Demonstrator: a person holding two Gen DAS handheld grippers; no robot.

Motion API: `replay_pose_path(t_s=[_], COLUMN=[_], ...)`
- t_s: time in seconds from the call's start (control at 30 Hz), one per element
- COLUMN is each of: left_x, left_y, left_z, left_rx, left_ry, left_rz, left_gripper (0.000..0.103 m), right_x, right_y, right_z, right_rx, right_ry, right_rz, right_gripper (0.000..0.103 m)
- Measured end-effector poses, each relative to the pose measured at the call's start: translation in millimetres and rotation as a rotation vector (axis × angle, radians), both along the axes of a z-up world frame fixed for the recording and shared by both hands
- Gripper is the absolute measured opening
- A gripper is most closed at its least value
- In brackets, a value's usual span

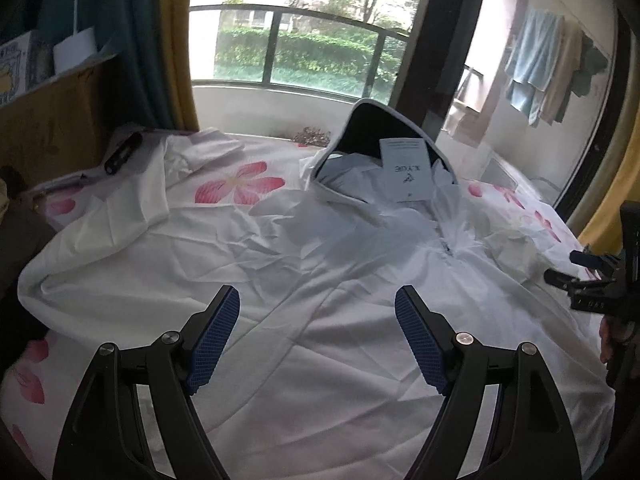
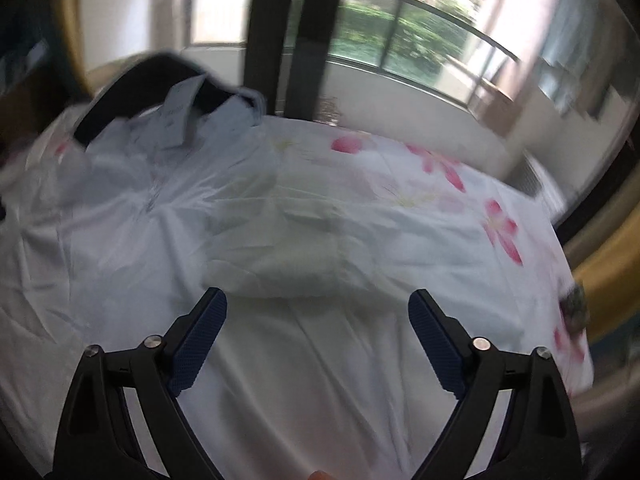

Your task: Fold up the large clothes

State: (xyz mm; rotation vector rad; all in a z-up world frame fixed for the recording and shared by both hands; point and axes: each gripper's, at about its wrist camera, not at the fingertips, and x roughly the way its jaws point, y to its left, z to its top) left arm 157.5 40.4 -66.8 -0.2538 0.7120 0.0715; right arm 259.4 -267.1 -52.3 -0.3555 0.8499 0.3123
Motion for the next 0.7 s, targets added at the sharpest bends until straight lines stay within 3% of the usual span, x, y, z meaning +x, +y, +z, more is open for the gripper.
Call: replay_pose_path(t_s=[0.07, 0.17, 0.3, 0.37, 0.43, 0.7], left_x=[1.6, 2.0, 2.1, 1.6, 0.3, -15.4], left_y=[2.7, 4.0, 4.1, 3.4, 3.4, 21.8], left_z=[-2.2, -4.8, -7.0, -6.7, -5.4, 7.9], left_rx=[-0.005, -0.007, 0.001, 0.009, 0.019, 0.007], left_ry=[0.003, 0.009, 0.023, 0.026, 0.024, -0.012], left_rz=[0.004, 0.003, 0.007, 0.0, -0.009, 0.002], left_gripper=[0.083, 0.083, 0.083, 0.083, 0.083, 0.083], right_x=[0.5, 0.4, 0.8, 3.0, 3.5, -6.8], right_y=[12.7, 29.7, 37.4, 38.1, 37.6, 49.8], right_z=[-6.7, -20.3, -27.0, -27.3, -26.2, 27.5], right_rx=[-0.034, -0.076, -0.059, -0.043, -0.035, 0.046], right_ry=[0.011, 0.043, 0.056, 0.064, 0.057, -0.069], right_rz=[0.05, 0.119, 0.157, 0.166, 0.156, 0.135], right_gripper=[0.074, 0.065, 0.043, 0.019, 0.006, 0.004])
